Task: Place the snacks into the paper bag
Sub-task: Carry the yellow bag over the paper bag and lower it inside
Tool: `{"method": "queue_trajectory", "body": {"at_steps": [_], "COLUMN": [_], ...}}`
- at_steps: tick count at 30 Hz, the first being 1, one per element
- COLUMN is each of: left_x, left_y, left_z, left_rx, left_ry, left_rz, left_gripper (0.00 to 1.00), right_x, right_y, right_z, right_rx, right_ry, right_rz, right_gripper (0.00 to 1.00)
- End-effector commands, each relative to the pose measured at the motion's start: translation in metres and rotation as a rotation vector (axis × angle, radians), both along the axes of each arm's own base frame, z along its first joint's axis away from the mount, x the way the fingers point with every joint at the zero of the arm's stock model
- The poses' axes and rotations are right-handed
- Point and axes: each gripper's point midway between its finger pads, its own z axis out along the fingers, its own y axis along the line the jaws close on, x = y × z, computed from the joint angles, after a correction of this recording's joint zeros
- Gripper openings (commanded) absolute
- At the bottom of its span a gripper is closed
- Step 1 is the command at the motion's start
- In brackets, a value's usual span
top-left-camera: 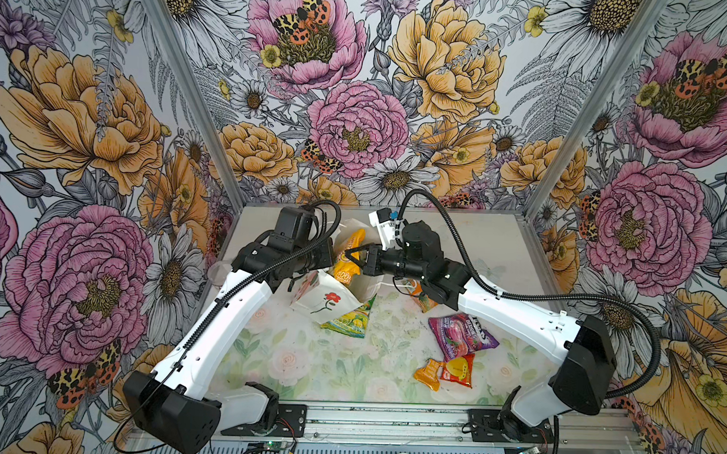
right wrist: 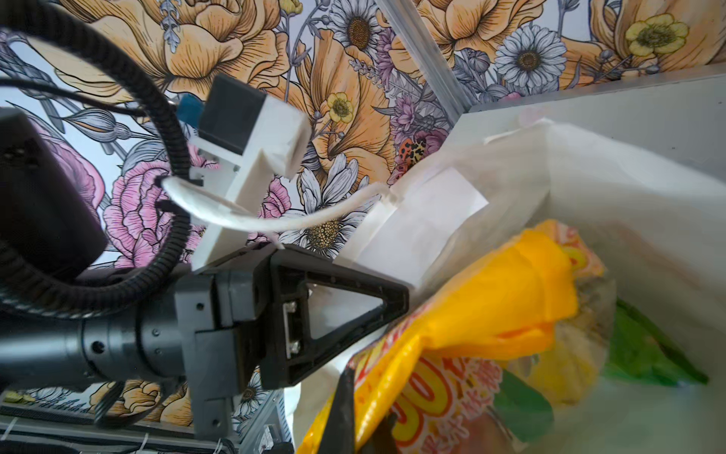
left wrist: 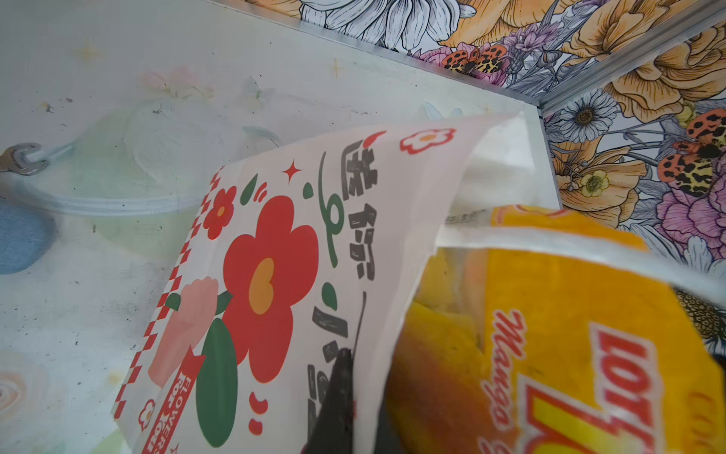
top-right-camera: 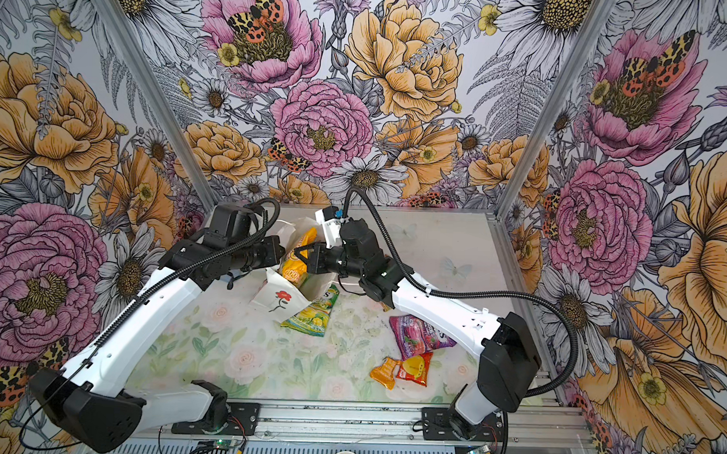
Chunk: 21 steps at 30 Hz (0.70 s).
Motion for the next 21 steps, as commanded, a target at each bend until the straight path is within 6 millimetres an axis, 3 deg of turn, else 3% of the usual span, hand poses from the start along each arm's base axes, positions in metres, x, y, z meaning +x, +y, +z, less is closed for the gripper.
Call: {"method": "queue_trajectory", "body": {"at_steps": [1,3,5,13,16,21], "left_x": [0.004,0.004,0.004,0.003,0.002,-0.001], "left_y": [-0.009,-0.009,-0.008,-0.001,0.004,0.005], "left_z": [0.024,0.022,0.019,0.016,0.022,0.031], "left_rx": [-0.075,-0.07,-0.065,-0.093,-0.139,-0.193], "left_ry": [-0.084,-0.081,-0.075,-0.066,-0.076,-0.091], "left_rz": [-0.03,-0.033,-0.034,-0.022,-0.015,-0.036], "left_gripper": [0.0,0.0,0.0,0.0,0.0,0.0], "right_x": [0.012,0.015,0.015,-0.009,-0.011,-0.008], "right_y": [0.003,0.004,0.005,0.011,0.015,0.029], "right_z": [0.006,0.004,0.014,0.098,0.102,0.079], "right_rx": [0.013,0.017,0.041,0.285,0.298,0.302], "right_ry": [-0.053,-0.045,-0.058,-0.212,-0.237,-0.219], "right_rz": [-0.044,-0.056,-0.053,0.073,0.091,0.134], "right_gripper": [0.0,0.0,0.0,0.0,0.0,0.0]}}
